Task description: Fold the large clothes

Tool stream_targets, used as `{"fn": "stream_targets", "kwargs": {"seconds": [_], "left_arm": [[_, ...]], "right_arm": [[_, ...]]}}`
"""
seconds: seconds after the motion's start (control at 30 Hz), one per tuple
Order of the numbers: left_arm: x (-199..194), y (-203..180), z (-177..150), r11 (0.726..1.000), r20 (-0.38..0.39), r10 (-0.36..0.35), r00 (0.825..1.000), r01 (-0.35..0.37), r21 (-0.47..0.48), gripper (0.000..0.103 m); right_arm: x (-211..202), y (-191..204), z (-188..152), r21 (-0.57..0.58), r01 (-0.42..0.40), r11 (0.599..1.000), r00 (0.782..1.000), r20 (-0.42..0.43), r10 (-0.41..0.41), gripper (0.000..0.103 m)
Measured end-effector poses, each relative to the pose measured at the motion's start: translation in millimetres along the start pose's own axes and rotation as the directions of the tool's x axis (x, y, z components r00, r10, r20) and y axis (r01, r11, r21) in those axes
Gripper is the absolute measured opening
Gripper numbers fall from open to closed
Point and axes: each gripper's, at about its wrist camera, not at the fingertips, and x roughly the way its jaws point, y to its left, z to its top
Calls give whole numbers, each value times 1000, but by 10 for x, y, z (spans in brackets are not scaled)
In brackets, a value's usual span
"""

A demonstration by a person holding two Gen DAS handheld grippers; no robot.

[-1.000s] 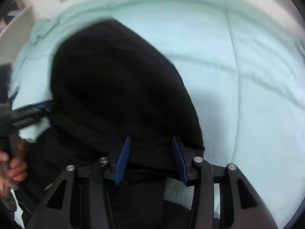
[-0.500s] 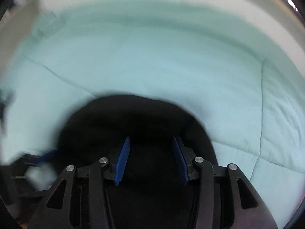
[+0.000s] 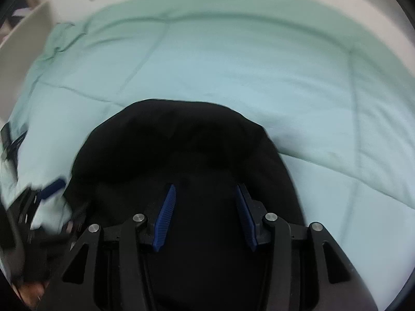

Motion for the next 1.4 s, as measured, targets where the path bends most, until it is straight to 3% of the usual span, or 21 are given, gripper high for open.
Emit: {"fn": "stream_targets", "kwargs": {"seconds": [0.1,0.2,0.33,0.4,0.47,0.53,0.63,0.7,0.8,0.87,0.9,0.93,1.03,1.13,1.2,1.33,1.4], "left_arm": [[-200,-77,58,999,34,28,999,-29,36,77],[-444,-113,87,999,78,8,997,-11,40,77],[-604,-88,149,1000,125,-2,992,-2,26,77],[-459,-88,133,999,84,-29,996,26,39,77],[-147,-59,66,998,-21,-52,998,53,33,77],[229,73,6,994,-140,-104,985,101,-32,81],[270,321,26,967,-157,-220,963,194,-162,84],[168,427,26,954,-125,-261,957,235,-188,81],[-208,520,43,955,-22,-276,961,272,-115,73],[-441,574,144,947,28,-313,949,314,-63,73],[-537,602,217,940,37,-337,941,338,-44,73],[-576,635,345,932,43,-358,933,360,-32,74],[-492,679,645,904,26,-425,905,426,-33,74],[-63,743,904,856,-59,-515,855,510,-86,74],[237,740,982,811,-102,-584,806,573,-118,74],[597,594,1012,794,-177,-607,774,600,-98,74],[675,543,959,806,-201,-590,782,585,-92,72]], "right_arm": [[-367,-49,-239,-26,19,999,999,28,-18,49],[-492,-128,-474,-8,15,1000,1000,22,-15,50],[-61,-135,-735,-18,29,999,999,-39,-29,49],[191,-207,-889,14,3,1000,997,-77,-2,49],[352,-246,-953,52,-21,998,997,-77,25,49],[405,-308,-971,93,-42,995,997,-67,48,49],[375,-325,-974,94,-44,995,997,-65,51,49],[326,-352,-952,76,-52,996,996,-70,57,50],[96,-404,-847,51,-94,994,993,-71,97,53],[-116,-443,-728,35,-128,991,991,-22,128,54],[-196,-473,-672,36,-135,990,991,2,135,59],[-262,-514,-602,40,-139,990,990,25,138,66],[-295,-698,-295,52,-139,989,988,74,135,71],[-79,-866,-23,66,-150,986,988,41,148,71],[176,-958,82,82,-172,982,985,-16,174,71],[509,-926,93,94,-226,970,968,-92,235,71],[607,-873,72,79,-232,970,966,-102,239,69]]}}
